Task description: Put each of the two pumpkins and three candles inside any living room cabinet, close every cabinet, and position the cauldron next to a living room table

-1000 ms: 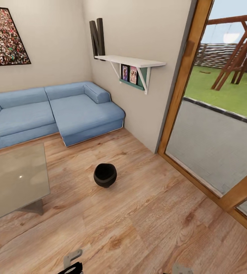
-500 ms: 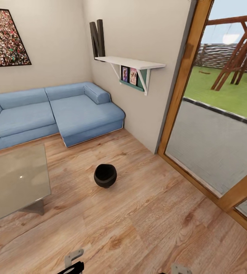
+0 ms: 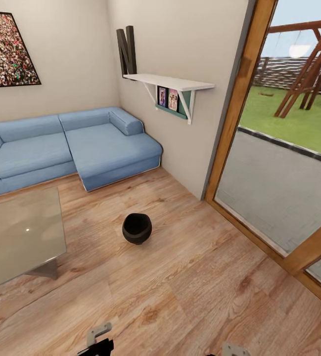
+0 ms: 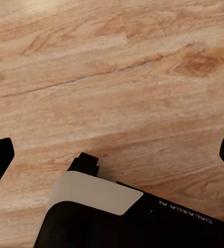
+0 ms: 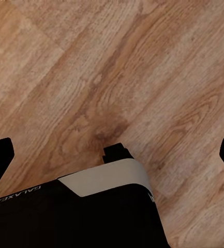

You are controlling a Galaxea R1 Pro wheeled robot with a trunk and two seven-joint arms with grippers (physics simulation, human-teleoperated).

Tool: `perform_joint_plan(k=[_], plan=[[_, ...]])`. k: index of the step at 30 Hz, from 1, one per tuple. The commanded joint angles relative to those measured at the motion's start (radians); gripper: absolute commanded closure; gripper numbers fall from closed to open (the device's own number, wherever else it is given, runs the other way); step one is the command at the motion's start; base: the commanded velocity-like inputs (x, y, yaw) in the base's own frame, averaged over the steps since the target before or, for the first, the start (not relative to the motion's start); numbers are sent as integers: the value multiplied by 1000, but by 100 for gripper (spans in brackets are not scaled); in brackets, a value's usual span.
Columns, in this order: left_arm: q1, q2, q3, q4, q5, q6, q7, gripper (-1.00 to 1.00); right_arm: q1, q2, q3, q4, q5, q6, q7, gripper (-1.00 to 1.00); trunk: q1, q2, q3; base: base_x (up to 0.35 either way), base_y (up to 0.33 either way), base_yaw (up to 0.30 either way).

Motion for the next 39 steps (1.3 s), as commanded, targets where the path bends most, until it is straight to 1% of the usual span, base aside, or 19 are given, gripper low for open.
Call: perform_joint_plan(k=[1,8,17,22,32,39], plan=[[3,0,-5,1,6,-3,2,-100,0,-1,6,-2,-3,7,-8,-100,0,-1,-1,0,-9,0],[9,0,-5,1,5,-5,5,-100,0,-1,6,-1,0,5,-9,-100,0,-1,-1,0,-200,20],[13,0,-6,1,4,-11,9,-100,0,2,8,-1,2,5,-9,-100,0,-1,-1,43,-273,258],[14,0,-6,1,5,-11,9,-100,0,6,9,-2,3,5,-10,-100,0,-1,-1,154,-36,285],[14,0,-6,1,4,-13,9,-100,0,6,9,-2,3,5,-9,-100,0,-1,-1,189,-4,280],[14,0,-6,1,4,-14,9,-100,0,7,9,-2,3,5,-11,-100,0,-1,-1,272,-187,42]])
